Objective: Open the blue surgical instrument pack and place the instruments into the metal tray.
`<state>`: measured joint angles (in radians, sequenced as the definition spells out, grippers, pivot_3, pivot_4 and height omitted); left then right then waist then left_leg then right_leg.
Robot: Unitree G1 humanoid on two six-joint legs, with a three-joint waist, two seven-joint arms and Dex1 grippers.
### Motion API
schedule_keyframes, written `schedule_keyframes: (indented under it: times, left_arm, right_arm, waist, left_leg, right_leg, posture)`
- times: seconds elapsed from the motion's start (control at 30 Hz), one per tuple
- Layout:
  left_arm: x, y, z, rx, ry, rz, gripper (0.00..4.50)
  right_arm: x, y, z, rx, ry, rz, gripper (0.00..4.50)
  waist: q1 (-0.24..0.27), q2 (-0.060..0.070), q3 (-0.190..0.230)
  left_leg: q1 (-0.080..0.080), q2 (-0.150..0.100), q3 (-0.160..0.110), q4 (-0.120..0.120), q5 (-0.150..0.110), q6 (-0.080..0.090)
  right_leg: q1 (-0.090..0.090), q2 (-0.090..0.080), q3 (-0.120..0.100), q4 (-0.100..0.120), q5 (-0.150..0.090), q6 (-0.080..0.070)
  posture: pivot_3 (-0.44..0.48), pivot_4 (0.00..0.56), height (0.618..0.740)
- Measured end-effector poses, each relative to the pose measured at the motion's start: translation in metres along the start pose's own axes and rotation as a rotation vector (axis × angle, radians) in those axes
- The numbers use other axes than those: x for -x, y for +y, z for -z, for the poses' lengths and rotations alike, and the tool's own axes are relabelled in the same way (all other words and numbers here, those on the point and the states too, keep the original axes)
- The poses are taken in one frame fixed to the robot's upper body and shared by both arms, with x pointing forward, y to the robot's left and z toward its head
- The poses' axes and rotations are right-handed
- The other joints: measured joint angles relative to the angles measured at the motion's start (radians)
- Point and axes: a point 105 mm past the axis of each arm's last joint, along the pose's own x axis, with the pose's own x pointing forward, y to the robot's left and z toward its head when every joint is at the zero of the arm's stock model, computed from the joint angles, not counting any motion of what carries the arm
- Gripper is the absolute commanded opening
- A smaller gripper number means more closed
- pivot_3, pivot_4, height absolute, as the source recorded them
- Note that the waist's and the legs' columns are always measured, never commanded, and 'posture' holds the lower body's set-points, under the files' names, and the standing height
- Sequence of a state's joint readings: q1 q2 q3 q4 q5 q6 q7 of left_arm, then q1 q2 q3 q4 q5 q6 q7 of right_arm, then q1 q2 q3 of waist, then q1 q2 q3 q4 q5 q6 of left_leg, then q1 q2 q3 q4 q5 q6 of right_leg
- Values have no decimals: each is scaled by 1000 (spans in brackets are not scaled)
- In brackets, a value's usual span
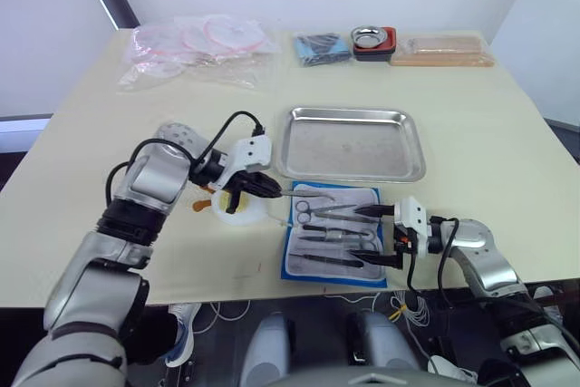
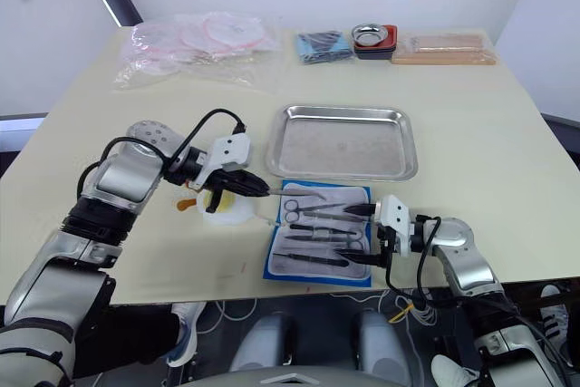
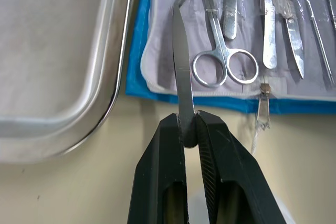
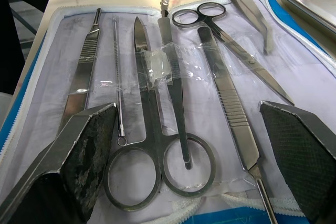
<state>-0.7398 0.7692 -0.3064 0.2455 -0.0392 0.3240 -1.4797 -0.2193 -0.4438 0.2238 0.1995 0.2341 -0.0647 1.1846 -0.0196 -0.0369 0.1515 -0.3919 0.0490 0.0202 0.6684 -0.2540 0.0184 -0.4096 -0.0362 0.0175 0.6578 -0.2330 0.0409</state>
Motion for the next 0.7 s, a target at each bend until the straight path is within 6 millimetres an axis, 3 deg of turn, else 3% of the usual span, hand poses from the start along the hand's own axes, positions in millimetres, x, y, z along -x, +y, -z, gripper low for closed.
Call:
schedule_keyframes:
  times: [0.47,0.7]
  left_arm:
    - [33,-11,-13,51,-63,-20,50]
    - [13,8,-30,166,-240,-225,50]
  right_arm:
    - [0,0,0,0,2,-6,4500]
    - [-1,0,0,2,3,-11,4500]
  waist:
    - [1,0,0]
    - [2,-1,0]
  left_leg:
    - [1,1,1,0,0,0]
    - [1,2,0,-1,0,0]
  right_leg:
    - [0,1,0,0,0,0]
    - [0,2,1,0,0,0]
  posture:
    - [0,150,740]
    - [0,150,740]
